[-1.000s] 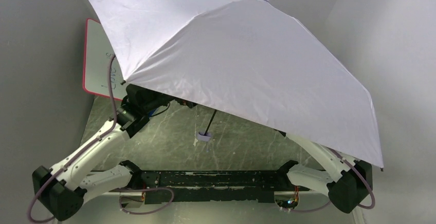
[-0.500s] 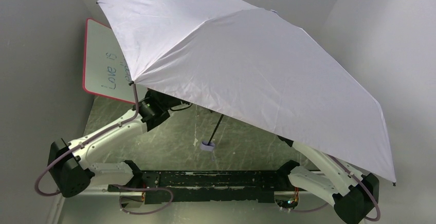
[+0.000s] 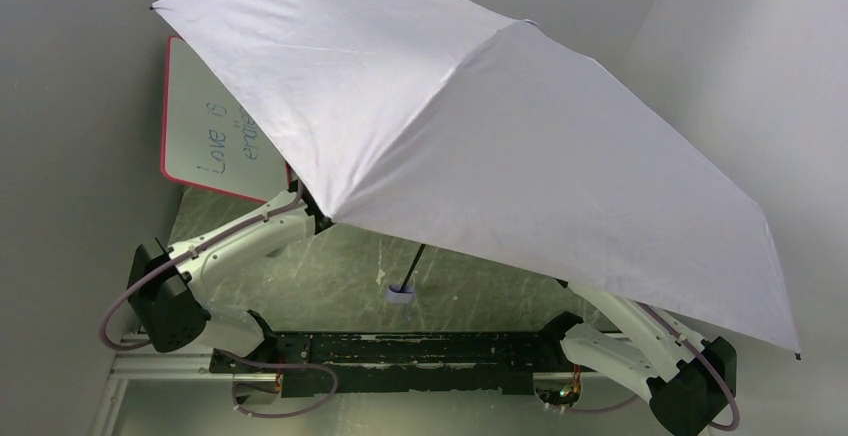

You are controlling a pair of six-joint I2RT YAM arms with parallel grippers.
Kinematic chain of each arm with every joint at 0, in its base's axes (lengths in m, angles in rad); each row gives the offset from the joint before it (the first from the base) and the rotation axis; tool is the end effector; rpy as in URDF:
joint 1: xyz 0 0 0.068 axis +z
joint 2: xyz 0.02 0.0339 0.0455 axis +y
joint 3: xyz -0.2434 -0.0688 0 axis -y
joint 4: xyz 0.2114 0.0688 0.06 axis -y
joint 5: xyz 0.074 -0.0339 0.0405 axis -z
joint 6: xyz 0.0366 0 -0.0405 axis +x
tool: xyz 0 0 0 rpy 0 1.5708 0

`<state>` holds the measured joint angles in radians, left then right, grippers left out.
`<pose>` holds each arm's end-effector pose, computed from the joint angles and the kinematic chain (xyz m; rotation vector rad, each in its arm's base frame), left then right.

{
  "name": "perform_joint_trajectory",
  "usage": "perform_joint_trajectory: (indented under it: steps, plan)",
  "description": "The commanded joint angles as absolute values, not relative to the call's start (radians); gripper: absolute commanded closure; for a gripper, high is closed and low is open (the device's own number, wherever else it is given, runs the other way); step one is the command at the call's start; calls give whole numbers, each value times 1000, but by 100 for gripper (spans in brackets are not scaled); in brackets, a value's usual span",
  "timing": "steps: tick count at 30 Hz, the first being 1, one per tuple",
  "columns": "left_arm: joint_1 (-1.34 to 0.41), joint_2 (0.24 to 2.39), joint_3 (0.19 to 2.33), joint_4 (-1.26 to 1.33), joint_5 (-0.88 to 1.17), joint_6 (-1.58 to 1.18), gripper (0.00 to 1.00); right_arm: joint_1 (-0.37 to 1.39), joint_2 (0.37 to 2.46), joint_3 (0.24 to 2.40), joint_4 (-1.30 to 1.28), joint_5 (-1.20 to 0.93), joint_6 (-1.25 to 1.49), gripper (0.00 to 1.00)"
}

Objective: Put away the umbrella

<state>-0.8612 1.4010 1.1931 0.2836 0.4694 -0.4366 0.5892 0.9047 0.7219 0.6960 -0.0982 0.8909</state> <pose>0.1858 -0.2417 0.3765 0.7490 1.4941 -1.3633 0.1515 0.1056 0.3797 0.0778 1.1601 1.3791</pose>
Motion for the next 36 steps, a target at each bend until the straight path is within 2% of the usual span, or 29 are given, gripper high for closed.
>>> perform_joint_trajectory:
  steps: [1,9,12,14,23,32,36]
  plan:
    - [-868,1428,1295,275,520,-363,29,586,885,716,824,-140,915,100]
    - [-867,1450,1337,208,532,-284,60,586,883,722,835,-147,907,100]
    - [-868,1442,1322,231,533,-283,77,586,891,725,837,-150,903,100]
    - [-868,1441,1319,248,529,-289,94,586,900,731,832,-152,898,100]
    - [-867,1519,1436,143,621,-266,95,586,897,739,771,-121,843,100]
    - [-868,1424,1386,132,411,-207,95,586,890,741,743,-118,821,95]
    - [-867,1381,1364,146,299,-201,95,586,889,749,724,-107,807,81]
